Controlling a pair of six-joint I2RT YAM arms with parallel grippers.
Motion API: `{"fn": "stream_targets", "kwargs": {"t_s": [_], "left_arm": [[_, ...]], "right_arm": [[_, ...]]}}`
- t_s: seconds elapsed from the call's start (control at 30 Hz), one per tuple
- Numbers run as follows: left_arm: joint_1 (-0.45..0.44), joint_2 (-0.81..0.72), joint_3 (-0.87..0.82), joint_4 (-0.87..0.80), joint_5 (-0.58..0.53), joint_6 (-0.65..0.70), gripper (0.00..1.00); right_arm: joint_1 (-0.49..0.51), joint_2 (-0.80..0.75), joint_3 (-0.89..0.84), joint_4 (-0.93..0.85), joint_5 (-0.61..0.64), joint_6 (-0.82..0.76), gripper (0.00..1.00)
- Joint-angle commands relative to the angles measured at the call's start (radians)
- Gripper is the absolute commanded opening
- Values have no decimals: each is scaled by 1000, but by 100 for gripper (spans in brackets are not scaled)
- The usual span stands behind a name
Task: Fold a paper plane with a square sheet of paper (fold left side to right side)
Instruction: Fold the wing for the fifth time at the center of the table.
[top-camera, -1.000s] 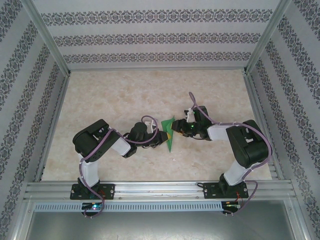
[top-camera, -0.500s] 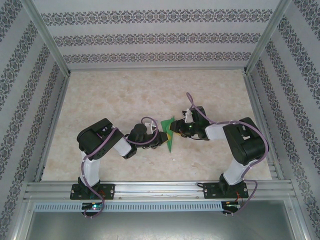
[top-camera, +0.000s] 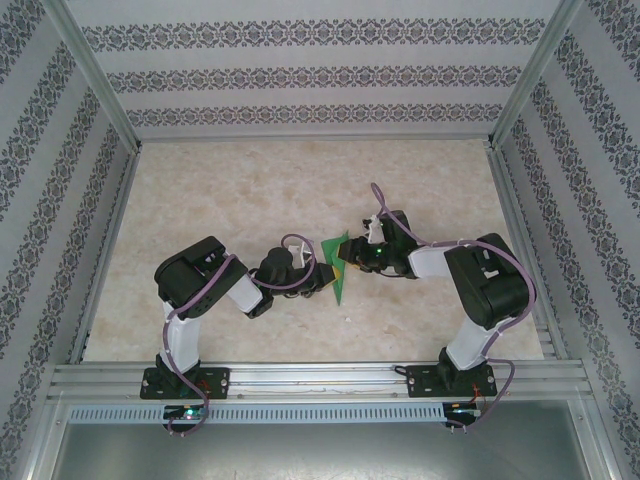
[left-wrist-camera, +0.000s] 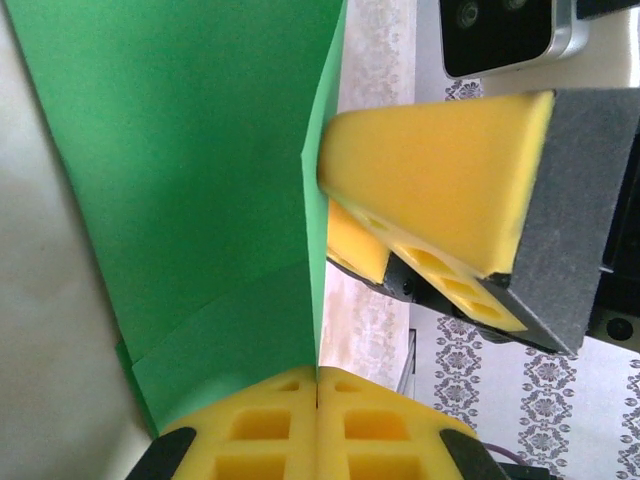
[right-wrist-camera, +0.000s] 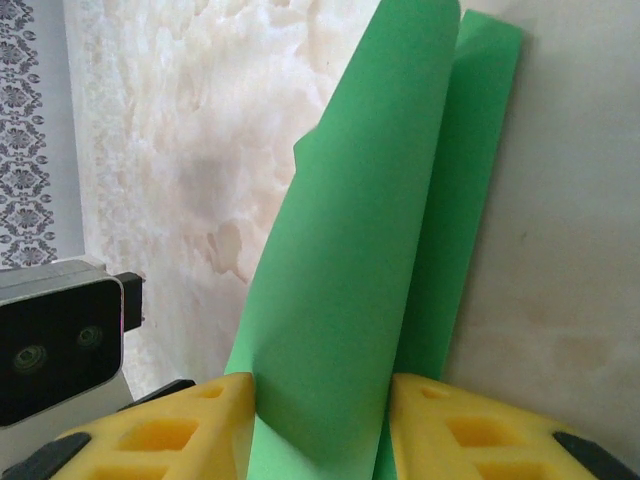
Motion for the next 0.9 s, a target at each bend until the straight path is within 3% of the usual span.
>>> {"fn": "stream_targets", "kwargs": {"t_s": [0.0,0.5,0.87], "left_arm": [[12,5,-16,62,-6,-12,0],[13,11,-35,67,-29,-13,4],[20,-62,-40,-26,-39,32,19]], "right_arm": [[14,25,23,-16,22,-3,39],[37,79,59,-140,92,-57,36],[45,100,73,-158,103,-69,36]]}}
